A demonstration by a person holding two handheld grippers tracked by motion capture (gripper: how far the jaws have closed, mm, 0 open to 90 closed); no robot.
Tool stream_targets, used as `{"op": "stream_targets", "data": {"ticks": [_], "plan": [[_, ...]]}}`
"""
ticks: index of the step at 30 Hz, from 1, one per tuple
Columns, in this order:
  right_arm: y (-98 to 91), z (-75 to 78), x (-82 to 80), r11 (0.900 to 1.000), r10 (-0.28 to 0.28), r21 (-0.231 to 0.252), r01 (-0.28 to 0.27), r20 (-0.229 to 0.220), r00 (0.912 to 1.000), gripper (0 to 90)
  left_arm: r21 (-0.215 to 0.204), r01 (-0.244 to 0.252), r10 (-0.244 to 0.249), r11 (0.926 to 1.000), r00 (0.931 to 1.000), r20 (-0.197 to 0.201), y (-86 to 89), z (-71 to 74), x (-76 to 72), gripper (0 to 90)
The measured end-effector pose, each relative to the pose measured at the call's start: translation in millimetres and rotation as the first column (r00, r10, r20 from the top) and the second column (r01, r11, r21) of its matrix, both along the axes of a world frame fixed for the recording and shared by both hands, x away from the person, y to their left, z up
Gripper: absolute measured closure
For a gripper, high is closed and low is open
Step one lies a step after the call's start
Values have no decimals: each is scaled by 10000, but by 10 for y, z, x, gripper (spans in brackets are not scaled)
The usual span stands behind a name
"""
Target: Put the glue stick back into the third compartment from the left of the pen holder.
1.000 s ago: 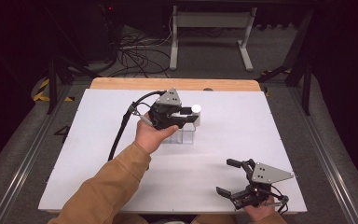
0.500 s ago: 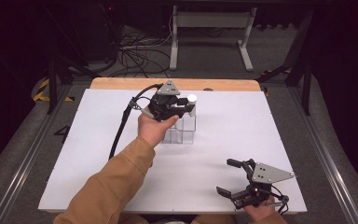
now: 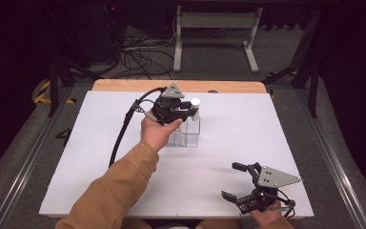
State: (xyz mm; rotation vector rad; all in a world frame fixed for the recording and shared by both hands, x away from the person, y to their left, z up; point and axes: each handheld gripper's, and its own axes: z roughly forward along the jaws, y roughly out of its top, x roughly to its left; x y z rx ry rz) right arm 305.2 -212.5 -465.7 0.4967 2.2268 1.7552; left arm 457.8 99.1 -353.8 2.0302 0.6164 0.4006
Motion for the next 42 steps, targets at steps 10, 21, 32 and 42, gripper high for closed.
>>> {"op": "stream_targets", "data": {"ticks": [10,21,32,42], "plan": [[-2,-1,-1,10000,8,11,-8,-33,10000,41,-38,-79,78,10000,9992,-385,24,-140,29,673],[0,-2,2,10000,5,-44,-5,1,10000,41,322,114,-94,9994,9979,-638,35,-246,38,672],[5,-5,0,10000,23,1,-22,-132,9999,42,408,324,-277,9986,9935,-1106,2,-334,60,672],[2,-4,0,10000,11,0,-11,-63,10000,43,603,480,-406,9970,9921,-1186,-30,-367,61,671]]}}
